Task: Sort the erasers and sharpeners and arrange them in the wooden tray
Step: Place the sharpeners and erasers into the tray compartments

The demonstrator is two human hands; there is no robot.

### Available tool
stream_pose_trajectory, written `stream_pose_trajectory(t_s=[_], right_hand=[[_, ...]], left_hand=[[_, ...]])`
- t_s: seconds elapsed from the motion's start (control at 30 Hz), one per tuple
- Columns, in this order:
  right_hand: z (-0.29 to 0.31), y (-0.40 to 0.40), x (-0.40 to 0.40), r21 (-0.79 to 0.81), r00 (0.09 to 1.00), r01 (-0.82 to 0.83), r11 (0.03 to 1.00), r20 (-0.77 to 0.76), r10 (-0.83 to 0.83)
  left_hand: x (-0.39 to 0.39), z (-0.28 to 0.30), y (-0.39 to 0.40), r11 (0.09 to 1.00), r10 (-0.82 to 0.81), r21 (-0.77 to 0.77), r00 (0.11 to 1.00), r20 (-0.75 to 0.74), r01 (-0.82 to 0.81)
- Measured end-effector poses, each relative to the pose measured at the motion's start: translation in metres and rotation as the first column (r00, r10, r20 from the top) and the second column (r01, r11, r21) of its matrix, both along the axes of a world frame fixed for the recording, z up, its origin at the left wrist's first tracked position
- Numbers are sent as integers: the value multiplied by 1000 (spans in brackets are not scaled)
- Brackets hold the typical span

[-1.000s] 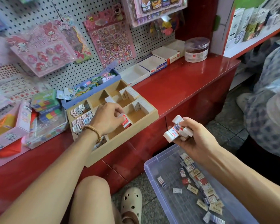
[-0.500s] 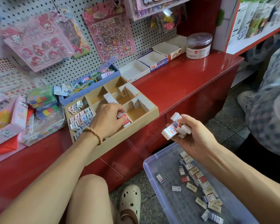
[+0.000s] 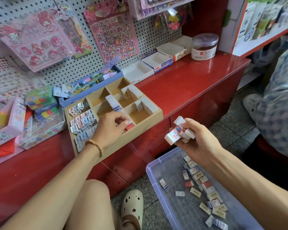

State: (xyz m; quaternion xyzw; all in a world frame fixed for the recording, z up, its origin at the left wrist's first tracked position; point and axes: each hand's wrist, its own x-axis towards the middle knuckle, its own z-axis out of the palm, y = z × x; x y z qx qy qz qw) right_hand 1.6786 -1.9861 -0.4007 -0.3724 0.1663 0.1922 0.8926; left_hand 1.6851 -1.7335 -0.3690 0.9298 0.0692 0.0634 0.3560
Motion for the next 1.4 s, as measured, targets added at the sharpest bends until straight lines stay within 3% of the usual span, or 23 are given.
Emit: stream_pose_trajectory(t_s=[0.07,0.17,0.27,0.3,0.37,0.47,0.7,0.83,1.1,1.4], right_hand=[[2,3,1,11,1000,-6,1000,3,6],[2,6,1,50,1000,-16,999,22,15],[3,8,1,82,997,-41,996,61,36],[3,9,1,83,996,-53,995,81,46],[2,12,2,71,992,-66,995,112,57],[-2,15,3,62,980,-92,994,184,79],[-5,0,4,74,986,-26,997,168,13],[-1,-5,2,47,990,2,999,143,-9],[2,-13,4,7,990,67,998,121,-68],[0,-21,2,-75,992,113,991,64,-108]], left_hand=[[2,-4,3,996,61,-63,997,-39,-63],[3,-10,0,995,92,34,995,-44,-91],[-5,-4,-13,959,94,249,982,162,-133],[-11,1,-21,961,58,250,972,227,-116],[-26,11,-48,998,-18,64,989,149,8],[-44,13,-87,970,-154,-215,973,-171,115],[-43,17,-110,881,-149,-474,959,-243,17],[-39,23,-110,822,-183,-568,936,-300,-22],[-31,21,-103,585,-295,-806,902,-314,-90],[-31,18,-108,627,-278,-779,932,-230,-5]])
